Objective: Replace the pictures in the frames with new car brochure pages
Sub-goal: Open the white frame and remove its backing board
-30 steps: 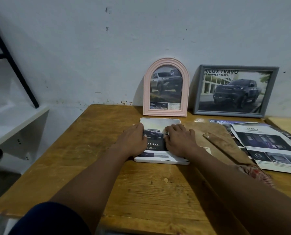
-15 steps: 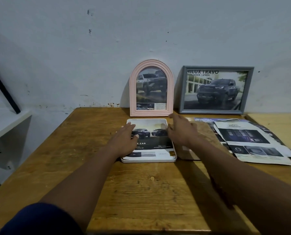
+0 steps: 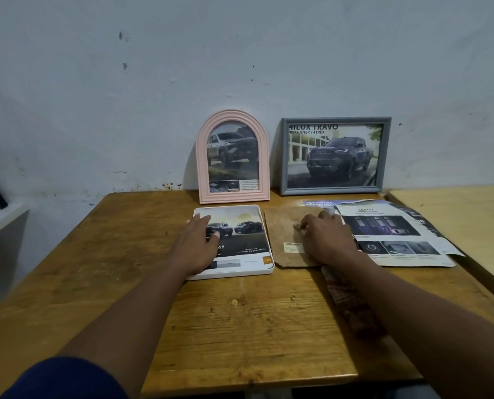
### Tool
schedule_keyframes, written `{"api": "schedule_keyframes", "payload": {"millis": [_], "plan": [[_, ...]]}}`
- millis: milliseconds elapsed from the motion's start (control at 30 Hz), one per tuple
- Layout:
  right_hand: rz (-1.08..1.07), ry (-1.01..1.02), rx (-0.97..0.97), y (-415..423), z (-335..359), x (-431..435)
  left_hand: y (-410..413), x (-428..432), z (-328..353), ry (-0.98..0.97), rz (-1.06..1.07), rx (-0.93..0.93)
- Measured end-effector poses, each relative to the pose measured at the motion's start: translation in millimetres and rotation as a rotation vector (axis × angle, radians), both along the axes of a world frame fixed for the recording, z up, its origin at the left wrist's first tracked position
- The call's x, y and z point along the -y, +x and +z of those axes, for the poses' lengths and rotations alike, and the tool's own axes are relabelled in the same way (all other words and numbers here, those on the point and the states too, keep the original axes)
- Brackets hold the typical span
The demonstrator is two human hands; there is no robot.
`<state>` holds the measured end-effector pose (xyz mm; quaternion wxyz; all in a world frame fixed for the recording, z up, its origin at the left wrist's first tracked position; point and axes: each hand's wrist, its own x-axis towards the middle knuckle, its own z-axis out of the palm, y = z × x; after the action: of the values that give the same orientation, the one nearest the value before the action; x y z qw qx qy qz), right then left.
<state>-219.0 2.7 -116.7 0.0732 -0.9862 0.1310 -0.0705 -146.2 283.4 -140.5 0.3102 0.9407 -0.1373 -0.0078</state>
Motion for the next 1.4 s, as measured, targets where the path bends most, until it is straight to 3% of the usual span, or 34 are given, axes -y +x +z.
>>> {"api": "schedule_keyframes", "payload": {"millis": [267,533,667,867,967,1133,1400], "plan": [[0.12,0.246,0.169,8,29,-30,-10,2,8,-0.185,0.081,-0.064],[0.278,0.051,-0.035,18,27,-110,-11,-9,21,-0.398,0.16,-0.164],[0.286,0.007,-0.035,25,21,-136,-5,-17,17,-0.317,0.112,-0.163],[0.28,0.005,-0.038,33,26,-133,-7,-14,11,-0.134,0.076,-0.017],[0.235,0.122,0.031,40,28,-111,-5,-13,11,-0.058,0.049,0.032],[0.291,0.262,-0.032,52,15,-93,2,-13,15,0.018,0.011,0.027],[0.271,0.194,0.041,57,4,-105,6,-9,12,0.171,-0.027,0.093]]}}
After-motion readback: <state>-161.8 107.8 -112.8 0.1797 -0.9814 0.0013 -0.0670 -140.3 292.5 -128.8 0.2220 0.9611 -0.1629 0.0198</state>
